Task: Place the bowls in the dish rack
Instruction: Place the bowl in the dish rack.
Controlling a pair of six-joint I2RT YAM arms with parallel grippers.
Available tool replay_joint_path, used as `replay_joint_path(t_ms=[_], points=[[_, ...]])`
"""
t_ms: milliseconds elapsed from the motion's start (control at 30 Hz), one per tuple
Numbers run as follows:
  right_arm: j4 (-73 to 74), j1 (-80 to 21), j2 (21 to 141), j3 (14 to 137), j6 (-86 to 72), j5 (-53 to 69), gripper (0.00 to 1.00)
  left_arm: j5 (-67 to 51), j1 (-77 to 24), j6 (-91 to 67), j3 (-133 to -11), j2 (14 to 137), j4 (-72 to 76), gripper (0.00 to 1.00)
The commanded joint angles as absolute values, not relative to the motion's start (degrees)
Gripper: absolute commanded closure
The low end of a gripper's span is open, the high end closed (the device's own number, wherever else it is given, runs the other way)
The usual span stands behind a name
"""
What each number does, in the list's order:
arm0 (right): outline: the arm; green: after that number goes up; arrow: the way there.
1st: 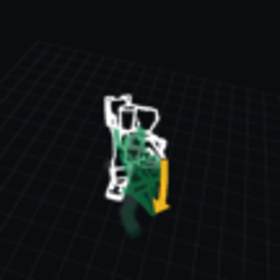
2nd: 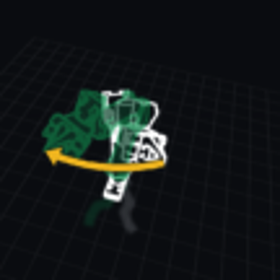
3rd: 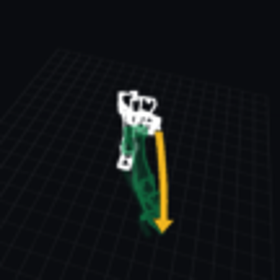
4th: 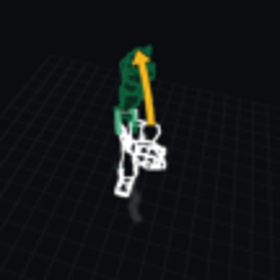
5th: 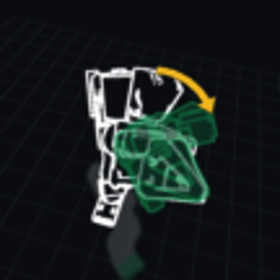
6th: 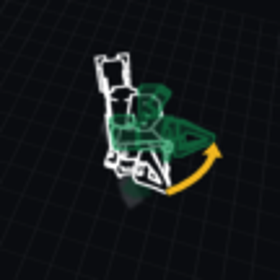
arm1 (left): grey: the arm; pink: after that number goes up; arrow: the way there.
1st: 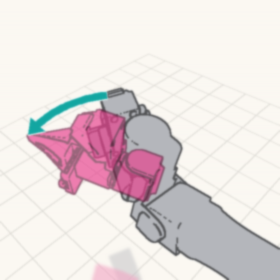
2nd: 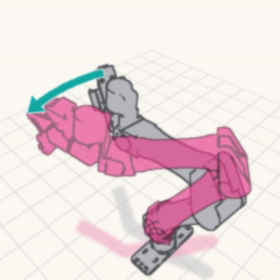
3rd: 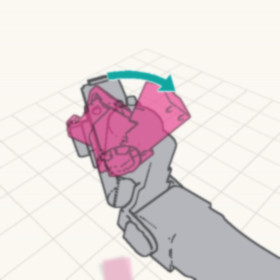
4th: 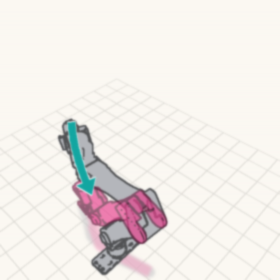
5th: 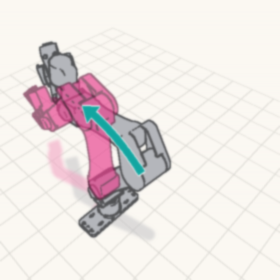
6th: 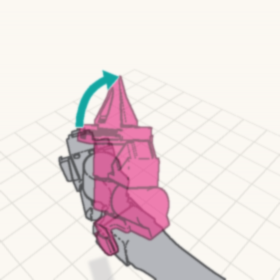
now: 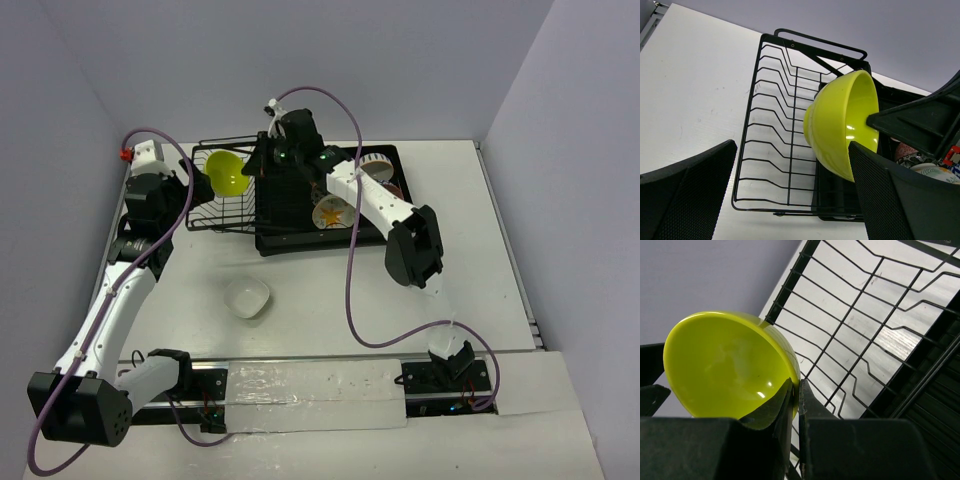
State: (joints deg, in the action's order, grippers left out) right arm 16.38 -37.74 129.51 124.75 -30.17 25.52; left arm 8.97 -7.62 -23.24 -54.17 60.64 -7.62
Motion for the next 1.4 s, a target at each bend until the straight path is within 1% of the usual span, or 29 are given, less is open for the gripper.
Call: replay_joint_path(t_ms=[0,267,533,600,800,967,1067,1100,1133,1233,1367], points=[[15.11,-39.2,130.34,128.93,-30.06,24.26,1.0,9.93,-7.12,-23.47,-54.49,60.03,-6.68,0.01],[16.0,-40.08,133.33,130.34,-30.5,24.34,1.0,10.99,-6.86,-23.38,-54.05,58.98,-6.86,0.01],[16.0,-40.78,133.86,129.99,-30.5,24.87,1.0,10.02,-6.5,-23.55,-55.19,60.91,-8.26,0.01],[16.0,-40.87,134.21,130.34,-30.59,24.87,0.94,8.53,-6.33,-23.03,-54.93,60.56,-7.48,0.01],[17.05,-40.87,135.18,130.7,-29.97,25.58,0.89,7.56,-6.06,-23.2,-54.67,61.08,-7.21,0.01],[17.4,-40.87,135.44,130.69,-29.71,25.31,0.8,7.21,-5.98,-23.2,-55.11,61.79,-7.73,0.01],[17.58,-40.87,135.79,131.13,-29.53,25.4,0.79,6.86,-5.98,-23.2,-55.28,62.31,-8.0,0.01],[18.01,-40.87,136.05,131.48,-29.44,25.49,0.77,6.94,-5.98,-23.12,-55.46,62.49,-8.09,0.01],[18.19,-40.87,136.14,131.66,-29.44,25.49,0.72,6.94,-5.98,-23.2,-55.55,62.58,-8.26,0.01],[18.54,-40.87,135.88,131.66,-29.01,25.4,0.71,6.68,-5.89,-23.2,-55.81,63.02,-8.53,0.01],[18.9,-40.87,135.18,131.57,-28.65,24.7,0.63,6.15,-5.63,-23.38,-55.81,63.02,-8.52,0.01]])
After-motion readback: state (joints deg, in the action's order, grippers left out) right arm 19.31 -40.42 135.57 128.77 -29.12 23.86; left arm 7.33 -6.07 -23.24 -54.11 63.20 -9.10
